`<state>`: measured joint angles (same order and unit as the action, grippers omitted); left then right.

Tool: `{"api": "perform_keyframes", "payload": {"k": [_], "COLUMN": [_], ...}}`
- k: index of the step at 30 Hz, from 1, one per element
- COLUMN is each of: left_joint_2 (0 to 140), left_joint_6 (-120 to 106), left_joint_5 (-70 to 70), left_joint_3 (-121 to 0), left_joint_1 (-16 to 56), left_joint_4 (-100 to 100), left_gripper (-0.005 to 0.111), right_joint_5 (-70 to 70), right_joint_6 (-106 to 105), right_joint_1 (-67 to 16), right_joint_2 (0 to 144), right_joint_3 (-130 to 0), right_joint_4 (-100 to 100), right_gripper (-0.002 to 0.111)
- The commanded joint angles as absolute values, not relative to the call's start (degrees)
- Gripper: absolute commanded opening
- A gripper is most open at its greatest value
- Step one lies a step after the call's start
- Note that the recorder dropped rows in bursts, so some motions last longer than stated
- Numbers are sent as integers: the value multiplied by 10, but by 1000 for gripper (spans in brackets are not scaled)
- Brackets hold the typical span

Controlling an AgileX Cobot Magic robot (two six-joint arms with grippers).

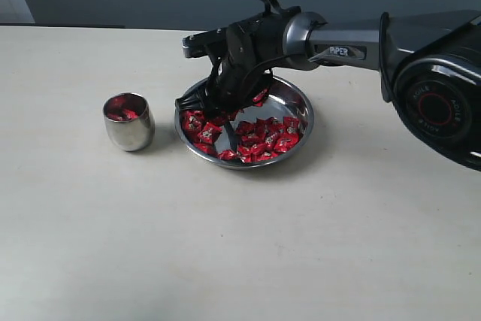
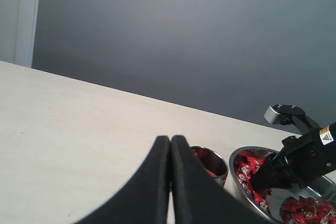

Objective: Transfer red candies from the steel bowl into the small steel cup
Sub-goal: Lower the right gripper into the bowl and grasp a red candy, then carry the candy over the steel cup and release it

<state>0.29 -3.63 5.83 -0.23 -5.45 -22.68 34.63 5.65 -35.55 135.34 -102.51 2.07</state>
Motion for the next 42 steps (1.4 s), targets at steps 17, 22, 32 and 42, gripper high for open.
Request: {"api": "perform_keyframes", "payload": {"k": [17,22,32,42], "left_joint_2": [0,0,0,0], "left_joint_6": [-36,-36,-36,-36], "left_joint_5": [56,56,56,56], "left_joint_3": [0,0,0,0], "left_joint_1": [-55,-55,-55,-55], "left_joint_4": [-233,-233,-233,-233], "left_gripper": [0,0,0,0], "right_joint_5": [373,373,369,284], "right_joint_6": [52,52,45,15], "right_joint_1": [-354,-354,-361,-445], "right_joint_2": [1352,1334,1282,1275], "right_joint_3": [-1026,-1026,-1026,-1026], "right_joint_4": [21,21,72,70], "right_gripper": [-1,-1,-1,-1]}}
